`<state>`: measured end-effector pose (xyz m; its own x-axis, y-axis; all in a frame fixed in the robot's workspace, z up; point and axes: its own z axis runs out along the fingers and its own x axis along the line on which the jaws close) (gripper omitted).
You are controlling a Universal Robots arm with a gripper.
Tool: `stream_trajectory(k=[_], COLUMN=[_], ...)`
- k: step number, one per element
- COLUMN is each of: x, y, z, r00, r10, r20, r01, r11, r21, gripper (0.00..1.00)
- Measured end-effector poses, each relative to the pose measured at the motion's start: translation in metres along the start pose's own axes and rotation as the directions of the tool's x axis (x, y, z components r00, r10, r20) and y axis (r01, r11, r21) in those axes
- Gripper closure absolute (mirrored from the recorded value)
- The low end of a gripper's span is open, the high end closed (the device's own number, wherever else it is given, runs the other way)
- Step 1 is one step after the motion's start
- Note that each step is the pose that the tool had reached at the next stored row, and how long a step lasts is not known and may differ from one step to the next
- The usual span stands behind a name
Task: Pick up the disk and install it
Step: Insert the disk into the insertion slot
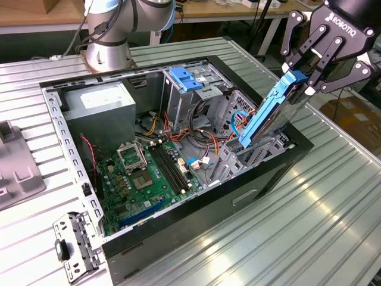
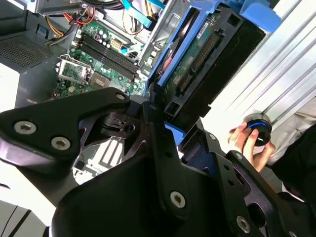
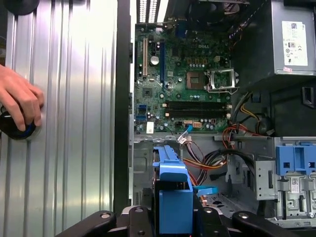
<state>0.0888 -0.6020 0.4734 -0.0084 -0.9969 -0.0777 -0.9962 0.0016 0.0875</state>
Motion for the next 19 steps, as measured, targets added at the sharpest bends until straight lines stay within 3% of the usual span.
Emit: stream_trajectory(k=[5, 11, 19], x=[-0.0051, -0.0116, -0.0121], y=[0.0004, 0.0011, 0.0009], z=[0.0090, 0.0157, 0.0246], r00=[1.0000, 1.0000, 1.0000], r10=[0.000, 0.000, -0.005], r20=[0.0000, -0.0001, -0.0005], r01=[0.000, 0.000, 0.005], r11=[1.0000, 1.0000, 1.0000], r21=[0.0000, 0.0000, -0.0004], gripper=[0.63, 0.63, 0.63])
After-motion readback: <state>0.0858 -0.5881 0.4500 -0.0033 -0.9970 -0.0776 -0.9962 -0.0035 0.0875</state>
